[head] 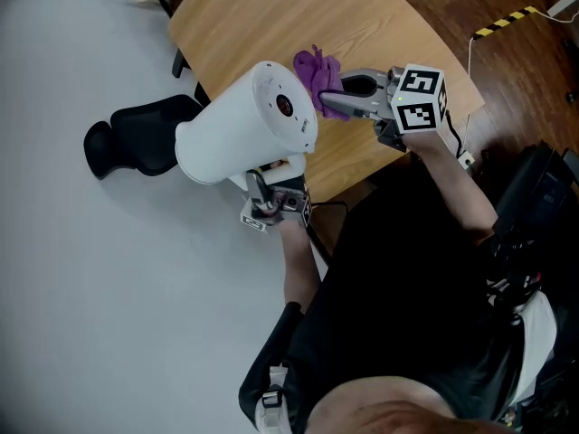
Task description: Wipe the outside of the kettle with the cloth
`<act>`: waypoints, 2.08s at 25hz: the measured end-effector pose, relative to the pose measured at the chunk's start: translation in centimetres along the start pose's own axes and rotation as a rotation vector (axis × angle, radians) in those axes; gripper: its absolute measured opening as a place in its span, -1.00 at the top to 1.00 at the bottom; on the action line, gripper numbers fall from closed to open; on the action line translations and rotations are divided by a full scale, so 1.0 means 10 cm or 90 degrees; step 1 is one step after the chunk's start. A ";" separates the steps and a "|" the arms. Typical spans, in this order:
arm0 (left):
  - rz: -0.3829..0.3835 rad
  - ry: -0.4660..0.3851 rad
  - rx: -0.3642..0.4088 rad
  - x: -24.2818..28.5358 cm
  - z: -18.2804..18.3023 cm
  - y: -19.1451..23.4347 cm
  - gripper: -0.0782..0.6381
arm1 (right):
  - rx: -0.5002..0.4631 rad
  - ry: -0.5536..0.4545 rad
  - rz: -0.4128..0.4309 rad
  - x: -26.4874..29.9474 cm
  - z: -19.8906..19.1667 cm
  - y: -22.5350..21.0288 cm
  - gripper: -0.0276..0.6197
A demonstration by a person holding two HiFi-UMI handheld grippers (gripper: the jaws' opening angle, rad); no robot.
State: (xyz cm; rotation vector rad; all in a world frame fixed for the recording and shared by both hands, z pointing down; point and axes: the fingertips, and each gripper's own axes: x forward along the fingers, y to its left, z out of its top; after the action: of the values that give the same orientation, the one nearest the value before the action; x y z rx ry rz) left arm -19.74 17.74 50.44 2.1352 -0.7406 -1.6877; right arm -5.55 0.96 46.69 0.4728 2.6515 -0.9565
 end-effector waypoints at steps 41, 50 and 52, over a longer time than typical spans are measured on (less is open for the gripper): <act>-0.073 0.057 -0.031 0.30 -0.35 -0.22 0.60 | -0.215 0.083 0.295 0.16 1.33 2.07 0.74; -0.094 0.051 -0.017 0.11 -0.33 -0.32 0.61 | -0.299 0.053 0.175 0.17 1.34 1.75 0.74; -0.085 0.056 -0.017 0.22 -0.32 -0.25 0.60 | -0.257 0.086 0.267 0.13 1.35 2.04 0.74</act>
State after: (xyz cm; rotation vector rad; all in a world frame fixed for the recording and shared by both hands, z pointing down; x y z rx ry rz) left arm -15.81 18.27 48.10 2.2693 -0.5585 -1.6452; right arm 3.33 7.18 24.73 0.9648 2.6041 -0.2670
